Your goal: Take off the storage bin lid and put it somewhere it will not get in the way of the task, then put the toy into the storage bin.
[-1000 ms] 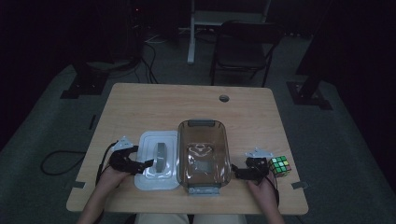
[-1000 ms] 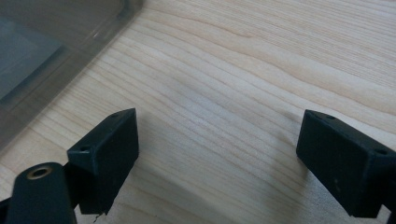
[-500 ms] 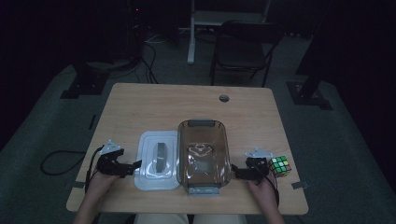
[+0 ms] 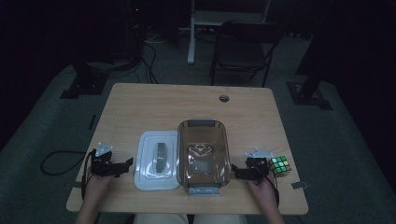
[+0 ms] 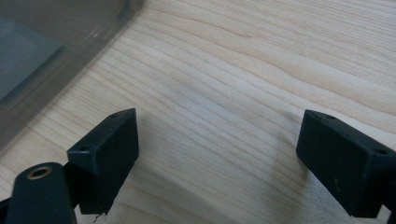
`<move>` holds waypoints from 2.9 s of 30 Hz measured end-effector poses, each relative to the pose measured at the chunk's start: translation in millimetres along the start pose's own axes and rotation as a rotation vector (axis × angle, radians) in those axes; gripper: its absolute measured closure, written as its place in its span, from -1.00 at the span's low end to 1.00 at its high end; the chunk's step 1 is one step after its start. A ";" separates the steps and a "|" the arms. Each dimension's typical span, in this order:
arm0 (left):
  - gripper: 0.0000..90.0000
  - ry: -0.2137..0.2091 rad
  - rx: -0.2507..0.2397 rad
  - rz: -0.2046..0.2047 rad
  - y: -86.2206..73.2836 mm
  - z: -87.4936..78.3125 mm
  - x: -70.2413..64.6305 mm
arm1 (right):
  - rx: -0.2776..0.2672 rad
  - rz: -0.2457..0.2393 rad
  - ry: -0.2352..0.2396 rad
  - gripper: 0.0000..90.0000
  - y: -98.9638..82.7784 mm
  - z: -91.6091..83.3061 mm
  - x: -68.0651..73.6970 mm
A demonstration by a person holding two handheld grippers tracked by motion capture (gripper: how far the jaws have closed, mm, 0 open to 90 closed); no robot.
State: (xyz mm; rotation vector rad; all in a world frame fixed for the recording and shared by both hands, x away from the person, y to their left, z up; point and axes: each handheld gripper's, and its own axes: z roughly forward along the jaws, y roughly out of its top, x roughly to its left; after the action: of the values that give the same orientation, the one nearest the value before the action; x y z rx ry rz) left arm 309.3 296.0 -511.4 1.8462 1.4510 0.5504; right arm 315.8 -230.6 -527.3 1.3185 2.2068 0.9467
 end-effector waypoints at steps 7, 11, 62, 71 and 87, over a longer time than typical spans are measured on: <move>-0.97 0.108 0.031 -0.040 -3.0 1.9 3.9 | 0.000 0.000 0.000 -0.71 0.0 0.0 0.0; -0.97 0.135 0.043 -0.035 -4.3 3.1 3.2 | 0.000 0.000 0.000 -0.71 0.0 0.0 0.0; -0.97 0.187 0.091 -0.034 -8.8 8.3 3.0 | 0.039 -0.011 0.024 -0.70 19.4 -21.8 8.8; -0.97 0.185 0.089 -0.036 -8.8 8.1 3.3 | -0.059 0.005 -0.037 -0.68 25.4 -46.9 2.6; -0.97 0.176 0.090 -0.026 -9.0 8.1 3.6 | -0.150 0.098 -0.176 -0.68 16.7 -89.3 -36.9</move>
State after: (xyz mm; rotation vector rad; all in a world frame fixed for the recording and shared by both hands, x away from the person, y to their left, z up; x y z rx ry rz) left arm 310.1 298.3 -523.8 1.8848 1.6371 0.6588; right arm 286.9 -288.5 -453.7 1.3937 1.9164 0.9713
